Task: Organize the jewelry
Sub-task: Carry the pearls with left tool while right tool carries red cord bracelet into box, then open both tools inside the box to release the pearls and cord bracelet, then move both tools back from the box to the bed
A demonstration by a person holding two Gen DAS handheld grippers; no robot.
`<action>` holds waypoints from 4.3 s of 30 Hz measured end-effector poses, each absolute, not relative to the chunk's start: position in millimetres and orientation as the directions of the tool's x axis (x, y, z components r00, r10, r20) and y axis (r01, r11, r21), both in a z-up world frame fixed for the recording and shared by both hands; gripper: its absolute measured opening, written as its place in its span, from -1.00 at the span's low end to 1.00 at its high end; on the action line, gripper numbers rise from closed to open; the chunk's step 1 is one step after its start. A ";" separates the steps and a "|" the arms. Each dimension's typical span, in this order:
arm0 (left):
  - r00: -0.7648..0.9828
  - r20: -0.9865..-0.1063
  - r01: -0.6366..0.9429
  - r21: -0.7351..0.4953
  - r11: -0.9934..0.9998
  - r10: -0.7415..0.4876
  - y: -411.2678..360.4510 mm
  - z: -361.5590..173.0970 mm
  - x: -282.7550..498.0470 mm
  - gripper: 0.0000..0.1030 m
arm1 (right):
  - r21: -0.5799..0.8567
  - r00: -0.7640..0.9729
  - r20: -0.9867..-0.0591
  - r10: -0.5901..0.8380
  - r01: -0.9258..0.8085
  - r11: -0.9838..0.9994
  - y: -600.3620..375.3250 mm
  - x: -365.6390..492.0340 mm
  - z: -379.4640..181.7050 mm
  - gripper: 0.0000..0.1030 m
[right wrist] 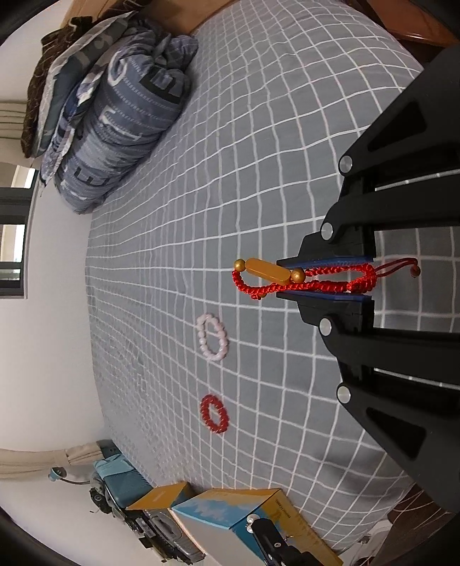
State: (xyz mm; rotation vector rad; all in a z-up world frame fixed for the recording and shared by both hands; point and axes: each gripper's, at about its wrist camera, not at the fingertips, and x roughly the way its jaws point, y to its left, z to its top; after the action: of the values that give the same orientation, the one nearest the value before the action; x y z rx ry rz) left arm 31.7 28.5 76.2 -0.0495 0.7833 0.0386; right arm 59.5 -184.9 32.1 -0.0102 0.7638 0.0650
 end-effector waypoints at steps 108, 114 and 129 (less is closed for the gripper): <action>0.592 -0.750 -0.483 -0.038 0.875 0.294 250.9 106.7 41.5 0.89 | -0.025 0.622 -0.710 0.330 -0.490 0.871 76.0 148.9 78.4 0.86; 0.617 -0.749 -0.384 -0.021 0.923 0.239 194.7 102.1 86.3 0.89 | -0.019 0.634 -0.724 0.272 -0.413 0.911 20.1 186.7 66.3 0.85; 0.596 -0.792 -0.231 -0.011 0.973 0.133 102.5 52.9 201.9 0.89 | -0.004 0.602 -0.782 0.161 -0.262 0.965 -76.6 278.8 2.2 0.86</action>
State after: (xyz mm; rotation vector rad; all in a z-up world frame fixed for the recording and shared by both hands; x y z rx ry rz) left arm 201.9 102.5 52.9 -0.1168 0.9089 0.2120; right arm 278.8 -76.6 2.2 -0.1224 0.8918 0.2454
